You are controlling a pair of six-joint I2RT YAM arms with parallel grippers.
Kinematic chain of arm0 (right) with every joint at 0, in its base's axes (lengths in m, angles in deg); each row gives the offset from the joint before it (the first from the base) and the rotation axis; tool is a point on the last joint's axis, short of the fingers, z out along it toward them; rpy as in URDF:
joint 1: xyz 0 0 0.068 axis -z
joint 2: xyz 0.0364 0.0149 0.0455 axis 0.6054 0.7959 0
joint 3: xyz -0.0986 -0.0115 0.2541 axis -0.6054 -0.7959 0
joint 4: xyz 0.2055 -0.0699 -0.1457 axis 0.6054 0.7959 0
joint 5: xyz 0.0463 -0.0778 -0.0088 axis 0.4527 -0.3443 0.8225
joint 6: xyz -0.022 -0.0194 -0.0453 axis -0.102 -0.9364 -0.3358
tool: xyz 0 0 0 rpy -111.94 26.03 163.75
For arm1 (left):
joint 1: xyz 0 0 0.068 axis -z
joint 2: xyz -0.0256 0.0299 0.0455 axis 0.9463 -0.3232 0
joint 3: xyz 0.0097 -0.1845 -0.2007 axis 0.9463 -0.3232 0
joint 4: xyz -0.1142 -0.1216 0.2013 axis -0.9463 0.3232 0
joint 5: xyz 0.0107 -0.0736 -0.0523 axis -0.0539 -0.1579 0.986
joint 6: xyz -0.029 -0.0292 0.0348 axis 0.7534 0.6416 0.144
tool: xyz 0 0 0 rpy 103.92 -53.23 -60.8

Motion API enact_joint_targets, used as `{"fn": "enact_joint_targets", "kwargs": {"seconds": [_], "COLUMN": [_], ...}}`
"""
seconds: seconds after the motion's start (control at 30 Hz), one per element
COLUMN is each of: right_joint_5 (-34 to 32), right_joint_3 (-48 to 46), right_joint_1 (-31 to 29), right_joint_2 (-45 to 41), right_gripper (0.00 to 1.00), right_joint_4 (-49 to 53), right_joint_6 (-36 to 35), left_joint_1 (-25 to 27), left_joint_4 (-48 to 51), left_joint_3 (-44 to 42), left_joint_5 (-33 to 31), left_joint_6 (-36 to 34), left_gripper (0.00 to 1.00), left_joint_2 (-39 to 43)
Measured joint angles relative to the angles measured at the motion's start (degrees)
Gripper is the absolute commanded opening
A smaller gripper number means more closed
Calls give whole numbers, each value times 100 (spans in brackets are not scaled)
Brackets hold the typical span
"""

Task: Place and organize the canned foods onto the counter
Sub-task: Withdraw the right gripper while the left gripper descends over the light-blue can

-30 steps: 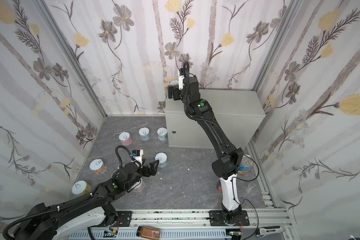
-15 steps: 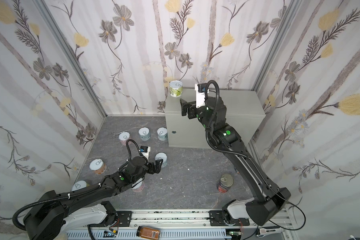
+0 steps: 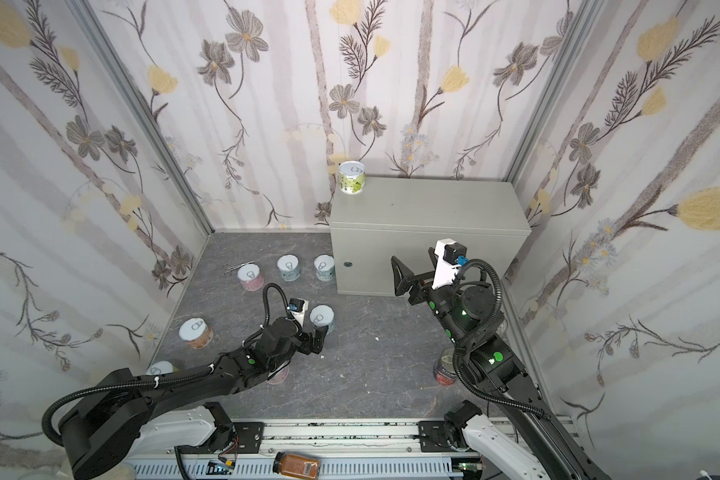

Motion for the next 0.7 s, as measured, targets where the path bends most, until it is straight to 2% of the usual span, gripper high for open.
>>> {"fn": "enact_joint_targets", "kwargs": {"seconds": [0.27, 0.7], "right_joint_5": [146, 319], "right_joint_3": [-94, -109], "right_joint_1": [0, -9], "right_joint_2": [-398, -577], "right_gripper": [100, 100], "right_joint_4": [105, 216], "right_joint_6": [35, 35], "left_joint_1": [74, 72], "left_joint_4": [-509, -1469], "left_joint_3": [146, 398], "left_joint_5": [-149, -234], "left_joint_6": [-129, -131], "left_gripper": [100, 100], "left_joint_2": [-885, -2006]}}
